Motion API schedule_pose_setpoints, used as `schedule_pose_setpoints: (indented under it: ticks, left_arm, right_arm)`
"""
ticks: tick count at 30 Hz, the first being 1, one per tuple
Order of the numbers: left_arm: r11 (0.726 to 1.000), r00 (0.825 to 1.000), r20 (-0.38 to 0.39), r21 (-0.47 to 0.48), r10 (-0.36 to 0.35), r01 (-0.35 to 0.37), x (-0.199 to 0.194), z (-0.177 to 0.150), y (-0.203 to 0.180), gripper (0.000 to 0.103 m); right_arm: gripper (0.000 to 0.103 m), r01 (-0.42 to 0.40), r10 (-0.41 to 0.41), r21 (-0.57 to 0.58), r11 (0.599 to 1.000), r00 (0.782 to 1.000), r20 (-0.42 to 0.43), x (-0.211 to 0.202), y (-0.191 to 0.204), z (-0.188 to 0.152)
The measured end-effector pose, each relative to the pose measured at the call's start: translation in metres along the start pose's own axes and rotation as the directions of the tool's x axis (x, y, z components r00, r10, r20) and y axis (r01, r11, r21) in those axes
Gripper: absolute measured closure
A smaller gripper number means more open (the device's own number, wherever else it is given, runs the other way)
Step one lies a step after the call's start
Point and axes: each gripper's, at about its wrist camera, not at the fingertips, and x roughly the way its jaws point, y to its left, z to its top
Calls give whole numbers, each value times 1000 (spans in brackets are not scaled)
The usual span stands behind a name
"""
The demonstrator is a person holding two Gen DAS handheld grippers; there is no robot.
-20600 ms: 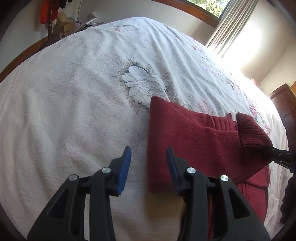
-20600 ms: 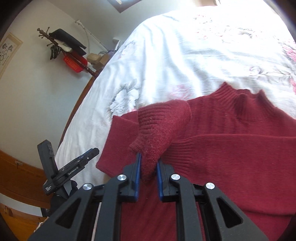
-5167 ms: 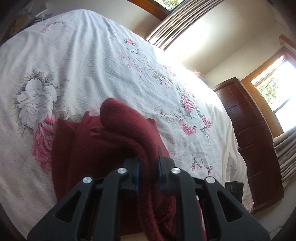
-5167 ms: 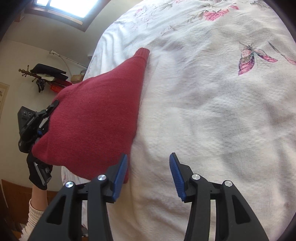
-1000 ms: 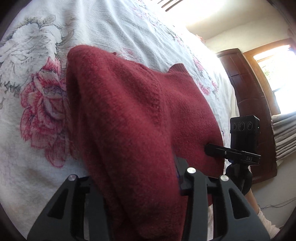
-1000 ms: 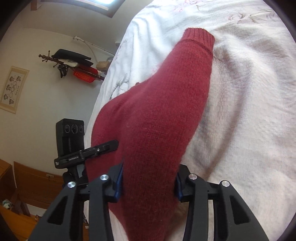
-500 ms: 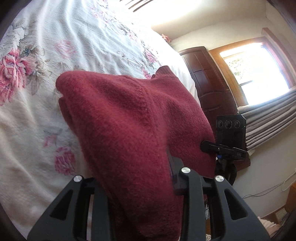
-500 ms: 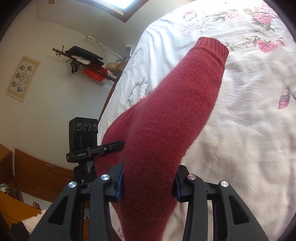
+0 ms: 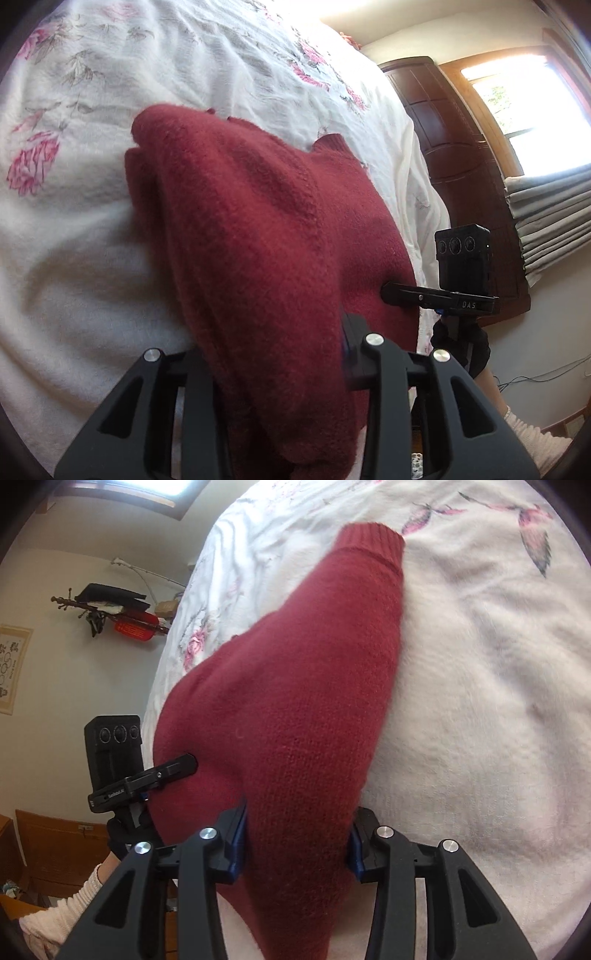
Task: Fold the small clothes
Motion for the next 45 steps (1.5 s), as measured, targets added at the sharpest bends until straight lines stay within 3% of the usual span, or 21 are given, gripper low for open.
schedule_pose_setpoints:
  ticks: [4, 6, 10, 14, 19, 21, 22, 23, 25, 27, 31, 34, 36, 38, 41, 45]
  left_arm:
    - [998, 999, 24, -59, -23, 24, 4, -1, 17, 62]
    - [998, 1000, 17, -59, 2, -1, 1, -2, 13, 61]
    - [993, 992, 30, -5, 121, -120, -24, 3, -5, 50]
    - [992, 986, 110, -17, 123, -121, -59, 15, -11, 47]
    - [986, 980, 118, -58, 160, -154, -52, 47, -1, 47]
    - [985, 981, 110, -77, 159, -151, -41, 57, 6, 54]
    - [986, 982, 107, -84, 154, -145, -40, 60, 13, 78]
    - [988, 984, 113, -94, 135, -125, -41, 63, 16, 91]
    - [993, 976, 190, -66, 107, -96, -51, 68, 6, 94]
    - [990, 961, 239, 9, 137, -143, -57, 69, -5, 94]
    - [964, 953, 148, 11, 262, -267, -35, 71, 20, 94]
    - [959, 950, 143, 12, 277, -282, -37, 67, 25, 91]
    - [959, 946, 162, -9, 282, -285, -48, 63, 21, 84]
    - [950, 930, 199, -15, 309, -312, -66, 54, 11, 78]
    - [935, 905, 258, 13, 340, -355, -92, 31, -19, 77]
    - [943, 912, 296, 84, 283, -321, -115, -20, -64, 69]
  right_arm:
    - [56, -38, 37, 28, 999, 999, 24, 9, -13, -3]
    - [53, -26, 26, 21, 999, 999, 26, 9, -14, -5]
    - [42, 54, -52, -35, 998, 997, 50, -6, -5, -13]
    - [41, 104, -96, -81, 991, 991, 90, -25, 4, -27]
    - [40, 152, -138, -98, 983, 981, 136, -36, 9, -33]
    - [40, 156, -141, -96, 983, 980, 140, -37, 9, -34]
    - [40, 152, -139, -92, 984, 980, 140, -36, 9, -34]
    - [40, 151, -138, -90, 984, 981, 137, -35, 8, -34]
    - [40, 167, -154, -92, 982, 979, 135, -34, 5, -38]
    - [40, 179, -164, -105, 978, 977, 137, -32, 6, -40]
    - [40, 172, -157, -95, 981, 978, 139, -30, 8, -41]
    - [40, 162, -150, -80, 984, 979, 139, -27, 14, -45]
    - [40, 176, -164, -80, 981, 976, 140, -28, 18, -49]
    - [40, 189, -177, -73, 979, 974, 142, -32, 20, -55]
    - [40, 191, -181, -61, 980, 973, 144, -41, 22, -69]
    - [40, 233, -222, -56, 971, 963, 152, -49, 25, -90]
